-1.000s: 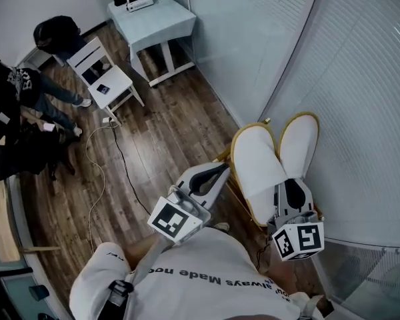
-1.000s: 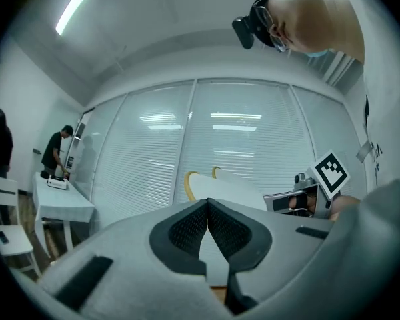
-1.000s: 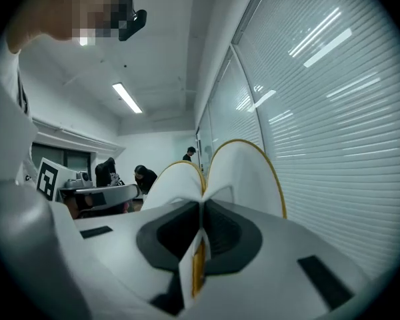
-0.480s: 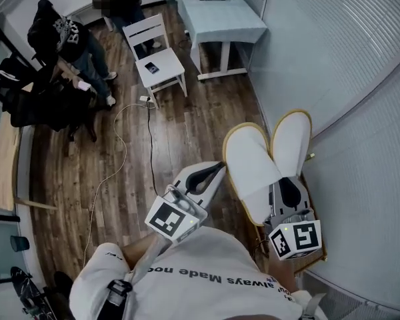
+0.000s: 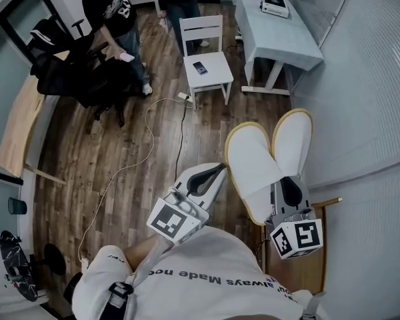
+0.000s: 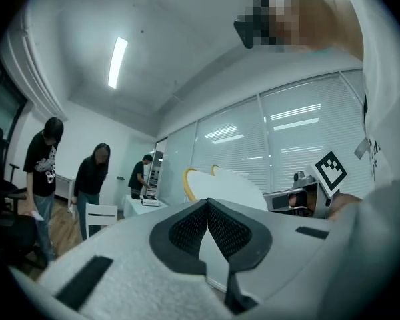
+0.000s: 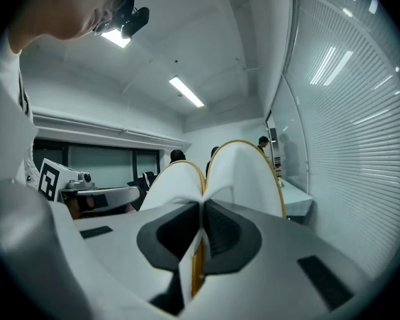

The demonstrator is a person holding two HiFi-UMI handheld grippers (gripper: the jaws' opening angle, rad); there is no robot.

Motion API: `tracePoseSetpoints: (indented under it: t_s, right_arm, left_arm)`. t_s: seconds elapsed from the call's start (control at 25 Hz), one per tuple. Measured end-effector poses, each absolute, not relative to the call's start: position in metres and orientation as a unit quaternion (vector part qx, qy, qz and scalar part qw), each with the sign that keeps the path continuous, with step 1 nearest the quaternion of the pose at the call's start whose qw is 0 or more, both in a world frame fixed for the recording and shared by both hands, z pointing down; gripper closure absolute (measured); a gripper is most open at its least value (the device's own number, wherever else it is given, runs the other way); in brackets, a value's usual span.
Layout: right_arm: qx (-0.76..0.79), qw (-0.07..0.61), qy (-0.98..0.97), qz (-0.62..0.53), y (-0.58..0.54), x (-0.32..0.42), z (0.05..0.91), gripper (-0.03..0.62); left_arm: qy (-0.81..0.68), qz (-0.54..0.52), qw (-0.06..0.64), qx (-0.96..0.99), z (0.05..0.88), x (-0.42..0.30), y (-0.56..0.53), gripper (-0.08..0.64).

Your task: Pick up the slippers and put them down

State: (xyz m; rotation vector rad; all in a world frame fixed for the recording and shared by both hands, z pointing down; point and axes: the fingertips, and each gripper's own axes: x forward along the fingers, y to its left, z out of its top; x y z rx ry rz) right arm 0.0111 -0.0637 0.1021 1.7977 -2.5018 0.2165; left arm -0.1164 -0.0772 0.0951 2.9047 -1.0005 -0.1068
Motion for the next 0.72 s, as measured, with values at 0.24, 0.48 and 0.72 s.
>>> tracePoseSetpoints:
  t_s: [0.24,0.48,0.72]
  right_arm:
    - [0.535,0.027,-0.842,0.066,-0.120,-0.064,0.106,0.569]
    - [0.498,0.034,-0.864,0.067,-0.151,-0.113,0.112,0.569]
    - [0.474,0.041,-0.877,0.069,-0.160,-0.133,0.112,0.569]
  left_arm:
    - [-0.381,-0.034,0.030,0.923,0.100,-0.193,-0.117,0.548]
    - [-0.427,-0.035,0.032,0.903,0.105,-0.244,-0.136,0.549]
    - [-0.458,-0.036,0.036,0.888,0.107,-0.266,-0.138,0.549]
